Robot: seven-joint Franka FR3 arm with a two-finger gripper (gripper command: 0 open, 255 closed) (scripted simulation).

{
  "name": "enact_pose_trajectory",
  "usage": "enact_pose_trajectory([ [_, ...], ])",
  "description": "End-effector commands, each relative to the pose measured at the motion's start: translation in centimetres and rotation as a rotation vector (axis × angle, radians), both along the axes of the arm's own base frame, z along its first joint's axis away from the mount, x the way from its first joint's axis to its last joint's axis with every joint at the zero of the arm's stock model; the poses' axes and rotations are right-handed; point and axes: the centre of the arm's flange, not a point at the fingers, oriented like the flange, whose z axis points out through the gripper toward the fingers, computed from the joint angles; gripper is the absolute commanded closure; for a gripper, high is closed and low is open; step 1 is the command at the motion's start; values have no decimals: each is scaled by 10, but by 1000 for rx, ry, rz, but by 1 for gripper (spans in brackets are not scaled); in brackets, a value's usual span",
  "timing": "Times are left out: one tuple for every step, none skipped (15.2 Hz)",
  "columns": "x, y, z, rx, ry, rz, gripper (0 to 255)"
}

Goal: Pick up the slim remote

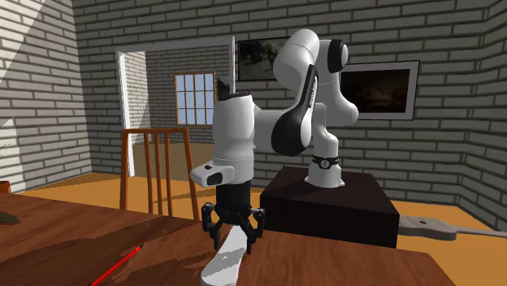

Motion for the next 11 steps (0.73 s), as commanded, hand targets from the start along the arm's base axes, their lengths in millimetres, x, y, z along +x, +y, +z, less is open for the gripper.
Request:
enact_pose_trajectory([
  [0, 0, -1, 0, 1, 1, 255],
  [0, 0, -1, 0, 1, 1, 255],
  [0, 0, -1, 0, 1, 1, 255],
  [0, 0, -1, 0, 1, 1, 255],
  [0, 0, -1, 0, 1, 1, 255],
  [0, 0, -1, 0, 1, 1, 255],
  [0, 0, -2, 0, 1, 1, 255],
  [0, 0, 4, 0, 1, 1, 255],
  [0, 0, 9, 0, 1, 1, 255],
  [0, 0, 14, 0, 1, 1, 255],
  [0, 0, 19, 0, 1, 1, 255],
])
